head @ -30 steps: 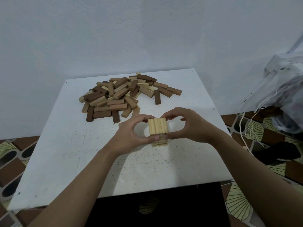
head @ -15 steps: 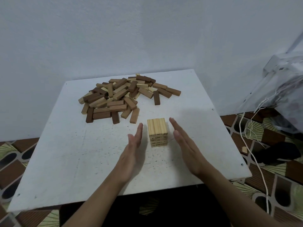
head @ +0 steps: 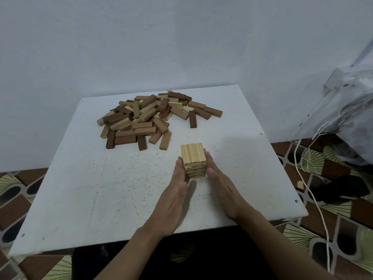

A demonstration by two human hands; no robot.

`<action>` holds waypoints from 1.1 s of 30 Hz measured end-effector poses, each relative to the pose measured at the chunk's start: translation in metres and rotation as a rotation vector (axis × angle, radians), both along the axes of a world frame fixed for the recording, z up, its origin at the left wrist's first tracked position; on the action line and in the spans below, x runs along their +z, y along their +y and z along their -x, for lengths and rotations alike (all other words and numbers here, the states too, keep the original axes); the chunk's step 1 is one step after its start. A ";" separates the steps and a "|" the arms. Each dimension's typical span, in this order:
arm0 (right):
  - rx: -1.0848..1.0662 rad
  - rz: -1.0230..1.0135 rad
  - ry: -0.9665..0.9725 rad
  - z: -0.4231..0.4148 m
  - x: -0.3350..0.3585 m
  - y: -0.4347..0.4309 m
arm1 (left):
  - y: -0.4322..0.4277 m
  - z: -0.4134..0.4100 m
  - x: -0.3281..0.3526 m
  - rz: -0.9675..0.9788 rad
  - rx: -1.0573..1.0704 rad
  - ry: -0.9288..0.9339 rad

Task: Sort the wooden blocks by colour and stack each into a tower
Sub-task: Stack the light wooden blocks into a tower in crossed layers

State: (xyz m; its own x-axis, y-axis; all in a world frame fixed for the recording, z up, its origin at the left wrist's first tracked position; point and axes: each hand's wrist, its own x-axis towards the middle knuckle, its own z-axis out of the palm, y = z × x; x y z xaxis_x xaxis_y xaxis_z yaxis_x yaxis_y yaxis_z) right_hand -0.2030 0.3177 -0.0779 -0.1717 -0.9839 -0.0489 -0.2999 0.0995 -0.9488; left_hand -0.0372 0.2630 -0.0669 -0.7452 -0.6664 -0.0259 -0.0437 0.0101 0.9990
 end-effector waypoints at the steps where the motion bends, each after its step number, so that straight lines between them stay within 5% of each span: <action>1: 0.001 0.000 0.003 0.000 0.000 0.000 | -0.001 0.000 0.001 0.012 0.008 -0.005; 17: -0.001 0.022 -0.030 0.000 0.003 0.001 | -0.026 -0.005 0.001 0.044 0.150 -0.180; 33: -0.009 0.051 0.040 -0.005 -0.003 0.003 | -0.027 -0.001 -0.011 0.130 0.070 -0.237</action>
State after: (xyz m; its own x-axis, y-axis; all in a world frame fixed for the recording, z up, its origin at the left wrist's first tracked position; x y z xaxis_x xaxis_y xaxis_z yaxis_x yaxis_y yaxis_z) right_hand -0.1982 0.3202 -0.0809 -0.1810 -0.9834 0.0088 -0.3372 0.0537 -0.9399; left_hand -0.0367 0.2361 -0.0775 -0.6805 -0.7253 -0.1044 -0.2808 0.1265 0.9514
